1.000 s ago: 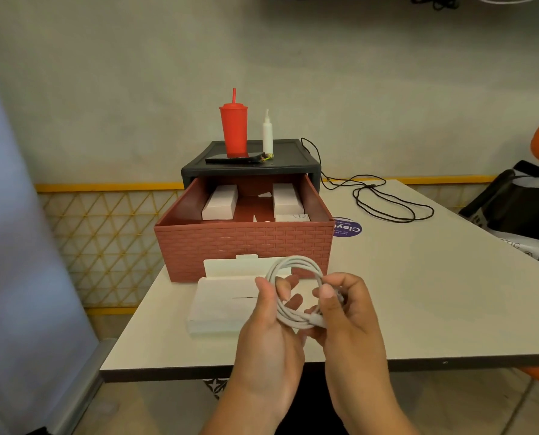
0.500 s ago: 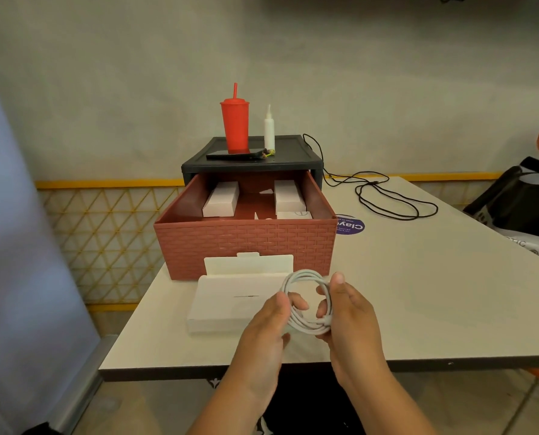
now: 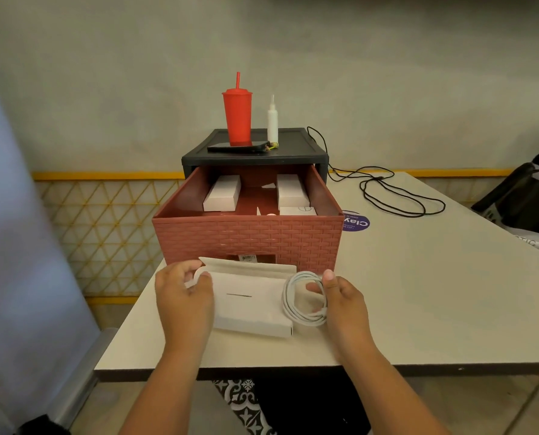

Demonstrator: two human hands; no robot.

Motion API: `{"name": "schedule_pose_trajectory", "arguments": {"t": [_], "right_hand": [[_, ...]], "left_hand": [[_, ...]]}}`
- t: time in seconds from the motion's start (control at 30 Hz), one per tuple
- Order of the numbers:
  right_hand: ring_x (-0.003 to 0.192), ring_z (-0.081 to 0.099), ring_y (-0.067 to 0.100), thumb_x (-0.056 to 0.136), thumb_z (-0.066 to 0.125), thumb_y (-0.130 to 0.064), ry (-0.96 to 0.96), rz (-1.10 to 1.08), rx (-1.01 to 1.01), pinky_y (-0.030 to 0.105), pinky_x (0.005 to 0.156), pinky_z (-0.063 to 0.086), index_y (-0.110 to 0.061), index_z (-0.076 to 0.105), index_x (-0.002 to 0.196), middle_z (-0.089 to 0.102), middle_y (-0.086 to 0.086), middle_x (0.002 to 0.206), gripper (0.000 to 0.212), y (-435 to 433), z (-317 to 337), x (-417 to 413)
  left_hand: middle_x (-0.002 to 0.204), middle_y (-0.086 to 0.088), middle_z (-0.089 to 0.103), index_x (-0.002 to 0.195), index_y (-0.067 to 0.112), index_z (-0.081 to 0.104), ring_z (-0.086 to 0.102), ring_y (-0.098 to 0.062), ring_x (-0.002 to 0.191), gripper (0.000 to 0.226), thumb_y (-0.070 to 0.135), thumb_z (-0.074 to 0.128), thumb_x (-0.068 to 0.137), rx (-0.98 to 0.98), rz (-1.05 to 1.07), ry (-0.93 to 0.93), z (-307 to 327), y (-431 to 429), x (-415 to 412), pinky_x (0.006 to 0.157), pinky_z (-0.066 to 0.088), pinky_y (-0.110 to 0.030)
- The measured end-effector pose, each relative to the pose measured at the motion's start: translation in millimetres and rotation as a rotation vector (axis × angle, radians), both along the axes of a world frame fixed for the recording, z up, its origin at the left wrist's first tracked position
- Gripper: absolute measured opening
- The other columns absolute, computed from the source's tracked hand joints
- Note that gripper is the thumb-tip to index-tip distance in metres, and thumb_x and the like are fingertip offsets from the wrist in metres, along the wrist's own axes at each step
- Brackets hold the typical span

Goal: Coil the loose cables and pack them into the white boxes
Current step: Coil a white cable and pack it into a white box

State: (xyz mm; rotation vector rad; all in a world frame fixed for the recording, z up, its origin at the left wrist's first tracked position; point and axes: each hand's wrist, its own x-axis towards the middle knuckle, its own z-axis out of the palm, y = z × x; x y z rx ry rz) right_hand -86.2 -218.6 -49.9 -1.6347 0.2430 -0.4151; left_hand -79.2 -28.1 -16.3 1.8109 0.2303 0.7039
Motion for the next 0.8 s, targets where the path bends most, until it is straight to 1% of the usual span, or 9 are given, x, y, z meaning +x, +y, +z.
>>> {"name": "schedule_pose_trajectory", "arguments": {"t": [0.07, 0.17, 0.27, 0.33, 0.4, 0.5, 0.57, 0.67, 0.8], "right_hand": [[0.091, 0.065, 0.016, 0.090, 0.042, -0.049, 0.007, 0.026, -0.018, 0.041, 0.087, 0.051, -0.013, 0.070, 0.088, 0.072, -0.005, 0.089, 0.046, 1, -2, 4], [0.087, 0.067, 0.016, 0.087, 0.041, -0.053, -0.020, 0.061, -0.008, 0.036, 0.083, 0.052, -0.012, 0.071, 0.086, 0.073, -0.001, 0.088, 0.050, 2, -2, 6], [0.085, 0.067, 0.015, 0.083, 0.042, -0.055, -0.033, 0.066, 0.011, 0.032, 0.079, 0.051, -0.011, 0.071, 0.085, 0.074, -0.001, 0.087, 0.053, 2, -2, 6], [0.085, 0.068, 0.017, 0.079, 0.041, -0.059, -0.032, 0.058, 0.014, 0.034, 0.080, 0.052, -0.012, 0.071, 0.085, 0.073, 0.001, 0.087, 0.056, 1, -4, 8], [0.084, 0.068, 0.021, 0.078, 0.042, -0.060, -0.031, 0.052, 0.024, 0.038, 0.081, 0.052, -0.013, 0.071, 0.083, 0.073, 0.004, 0.085, 0.056, 1, -4, 7], [0.085, 0.067, 0.027, 0.078, 0.043, -0.061, -0.027, 0.055, 0.025, 0.041, 0.080, 0.051, -0.009, 0.069, 0.082, 0.072, 0.008, 0.084, 0.058, 1, -4, 7], [0.085, 0.066, 0.029, 0.078, 0.044, -0.065, -0.027, 0.057, 0.021, 0.042, 0.080, 0.051, -0.006, 0.067, 0.082, 0.071, 0.011, 0.084, 0.063, 1, -4, 7], [0.087, 0.064, 0.035, 0.077, 0.045, -0.073, -0.042, 0.064, 0.014, 0.046, 0.081, 0.050, -0.001, 0.064, 0.084, 0.068, 0.019, 0.087, 0.075, 1, -5, 5], [0.083, 0.065, 0.030, 0.080, 0.045, -0.065, -0.072, 0.095, 0.030, 0.040, 0.077, 0.050, -0.006, 0.068, 0.085, 0.070, 0.016, 0.086, 0.063, 0, -5, 2]], "left_hand": [[0.112, 0.003, 0.041, 0.100, 0.014, 0.061, 0.049, -0.012, 0.093, 0.019, 0.002, 0.058, 0.086, 0.030, 0.035, 0.049, 1, 5, 5, 0.085, 0.035, -0.020], [0.124, -0.003, 0.043, 0.103, 0.019, 0.060, 0.049, -0.013, 0.090, 0.029, -0.001, 0.062, 0.081, 0.095, -0.049, 0.217, 3, 10, 11, 0.087, 0.042, -0.028], [0.127, -0.002, 0.043, 0.107, 0.017, 0.060, 0.050, -0.011, 0.078, 0.034, 0.008, 0.070, 0.077, 0.270, -0.176, 0.414, 10, 12, 14, 0.073, 0.041, -0.026], [0.127, -0.001, 0.047, 0.112, 0.019, 0.057, 0.049, -0.014, 0.086, 0.043, 0.021, 0.076, 0.074, 0.408, -0.252, 0.541, 18, 16, 16, 0.073, 0.039, -0.025], [0.132, 0.000, 0.048, 0.127, 0.023, 0.049, 0.049, -0.015, 0.101, 0.063, 0.031, 0.079, 0.072, 0.487, -0.353, 0.633, 23, 21, 20, 0.080, 0.039, -0.024], [0.144, 0.002, 0.038, 0.140, 0.029, 0.035, 0.041, -0.016, 0.126, 0.085, 0.032, 0.082, 0.068, 0.435, -0.539, 0.714, 25, 27, 27, 0.089, 0.033, -0.021], [0.144, 0.004, 0.036, 0.141, 0.031, 0.033, 0.038, -0.014, 0.125, 0.093, 0.034, 0.085, 0.064, 0.412, -0.620, 0.764, 22, 30, 32, 0.092, 0.031, -0.020], [0.141, 0.003, 0.038, 0.141, 0.032, 0.030, 0.039, -0.014, 0.117, 0.101, 0.037, 0.087, 0.058, 0.393, -0.671, 0.806, 18, 33, 36, 0.097, 0.033, -0.023], [0.142, -0.002, 0.029, 0.139, 0.034, 0.029, 0.035, -0.020, 0.126, 0.107, 0.042, 0.089, 0.051, 0.453, -0.615, 0.804, 14, 32, 34, 0.104, 0.034, -0.031]]}}
